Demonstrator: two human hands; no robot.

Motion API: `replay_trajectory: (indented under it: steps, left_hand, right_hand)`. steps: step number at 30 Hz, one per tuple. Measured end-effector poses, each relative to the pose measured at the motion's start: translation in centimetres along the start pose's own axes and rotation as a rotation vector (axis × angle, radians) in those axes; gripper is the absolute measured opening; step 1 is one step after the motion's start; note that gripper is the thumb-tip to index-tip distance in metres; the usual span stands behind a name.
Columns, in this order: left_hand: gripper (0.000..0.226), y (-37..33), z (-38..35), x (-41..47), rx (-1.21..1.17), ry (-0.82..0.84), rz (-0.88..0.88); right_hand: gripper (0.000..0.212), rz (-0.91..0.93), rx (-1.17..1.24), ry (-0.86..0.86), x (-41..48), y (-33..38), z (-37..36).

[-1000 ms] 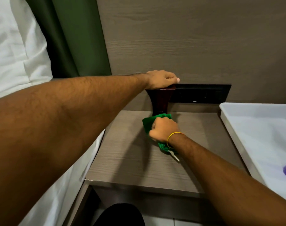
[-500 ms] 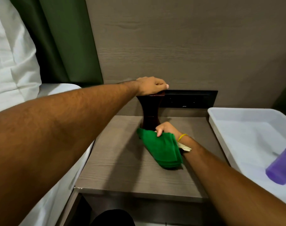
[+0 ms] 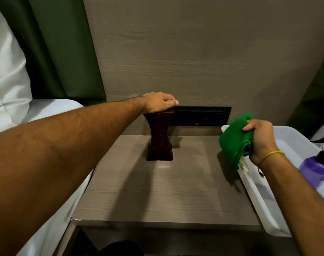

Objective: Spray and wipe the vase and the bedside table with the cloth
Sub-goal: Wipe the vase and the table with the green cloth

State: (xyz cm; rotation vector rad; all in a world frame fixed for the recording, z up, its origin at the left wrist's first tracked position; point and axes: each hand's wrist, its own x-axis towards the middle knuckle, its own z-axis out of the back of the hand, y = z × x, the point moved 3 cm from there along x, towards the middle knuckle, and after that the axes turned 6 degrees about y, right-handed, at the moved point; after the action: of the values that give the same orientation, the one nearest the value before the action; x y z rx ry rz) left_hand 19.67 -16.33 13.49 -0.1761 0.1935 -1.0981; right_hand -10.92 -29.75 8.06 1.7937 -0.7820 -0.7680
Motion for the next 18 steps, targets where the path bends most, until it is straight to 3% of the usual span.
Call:
replay_trajectory:
  steps: [1,4,7,9,11,13,18]
  left_hand:
    - [0.058,0.1,-0.1,0.0,-0.003,-0.003,0.003]
    - [0.053,0.1,0.0,0.0,0.000,-0.002,0.000]
    - [0.049,0.0,0.1,0.0,0.000,0.007,-0.002]
    - [0.049,0.0,0.1,-0.1,0.000,-0.001,-0.002]
    - [0.048,0.0,0.1,-0.1,0.001,-0.003,-0.002]
    - [0.051,-0.1,0.1,-0.1,-0.003,0.002,-0.005]
    - [0.056,-0.1,0.1,-0.1,-0.008,0.006,0.001]
  right_hand:
    - [0.009,0.038,-0.145,-0.121,1.2,0.6,1.1]
    - [0.024,0.229,-0.825,-0.441,2.3,2.5,3.0]
    - [0.032,0.502,-1.131,-0.617,1.4,2.3,2.8]
    - [0.035,0.541,-1.317,-0.655,2.1,1.0,3.1]
    - [0.039,0.420,-1.489,-0.552,3.6,-0.4,3.2]
    - [0.044,0.204,-1.613,-0.331,5.3,-2.3,3.3]
    - [0.058,-0.085,-1.493,0.042,7.9,-4.5,4.5]
